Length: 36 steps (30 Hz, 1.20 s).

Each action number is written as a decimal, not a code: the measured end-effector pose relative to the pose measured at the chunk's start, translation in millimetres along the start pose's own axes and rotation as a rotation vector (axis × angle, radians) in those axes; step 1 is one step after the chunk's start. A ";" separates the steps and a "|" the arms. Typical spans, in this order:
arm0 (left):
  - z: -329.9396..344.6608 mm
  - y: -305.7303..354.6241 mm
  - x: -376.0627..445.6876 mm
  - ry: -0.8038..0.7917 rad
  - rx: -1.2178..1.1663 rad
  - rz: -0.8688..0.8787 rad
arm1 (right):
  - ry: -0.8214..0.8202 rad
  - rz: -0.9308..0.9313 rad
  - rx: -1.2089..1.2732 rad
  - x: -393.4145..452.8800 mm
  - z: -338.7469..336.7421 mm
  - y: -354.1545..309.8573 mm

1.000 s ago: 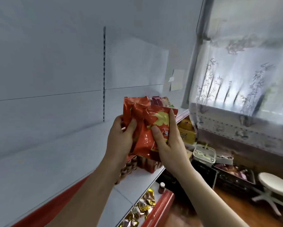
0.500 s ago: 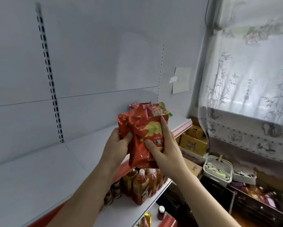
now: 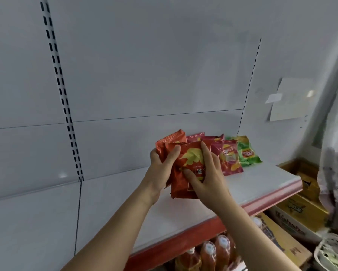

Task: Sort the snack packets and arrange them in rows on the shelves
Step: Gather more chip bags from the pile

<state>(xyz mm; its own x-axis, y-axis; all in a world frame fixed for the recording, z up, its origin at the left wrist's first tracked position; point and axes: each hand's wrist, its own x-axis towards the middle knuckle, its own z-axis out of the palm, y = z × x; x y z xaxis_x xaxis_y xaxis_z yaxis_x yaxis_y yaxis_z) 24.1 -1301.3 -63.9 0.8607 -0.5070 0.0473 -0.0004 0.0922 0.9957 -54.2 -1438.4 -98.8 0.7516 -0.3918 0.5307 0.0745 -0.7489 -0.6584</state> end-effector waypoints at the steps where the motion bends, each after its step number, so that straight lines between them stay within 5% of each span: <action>1: 1.9 -4.5 14.2 0.003 0.013 -0.009 | -0.008 -0.004 -0.018 9.6 3.3 9.0; 7: 6.5 -30.9 81.4 0.148 0.045 -0.060 | -0.143 -0.034 -0.262 47.1 22.4 48.4; 13: 12.5 -33.6 103.5 0.241 0.262 -0.057 | -0.100 -0.192 -0.602 67.3 29.9 67.6; 36: 1.4 -39.8 22.7 0.631 1.062 0.202 | -0.134 -0.301 -0.505 48.7 19.3 46.3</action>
<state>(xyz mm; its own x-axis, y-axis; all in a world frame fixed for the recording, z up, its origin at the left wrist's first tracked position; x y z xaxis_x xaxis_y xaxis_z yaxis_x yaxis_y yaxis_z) 42.9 -1317.7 -102.4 0.8910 -0.0382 0.4523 -0.3177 -0.7643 0.5613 -1.5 -1481.8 -113.8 0.8243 -0.0769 0.5609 0.0011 -0.9905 -0.1374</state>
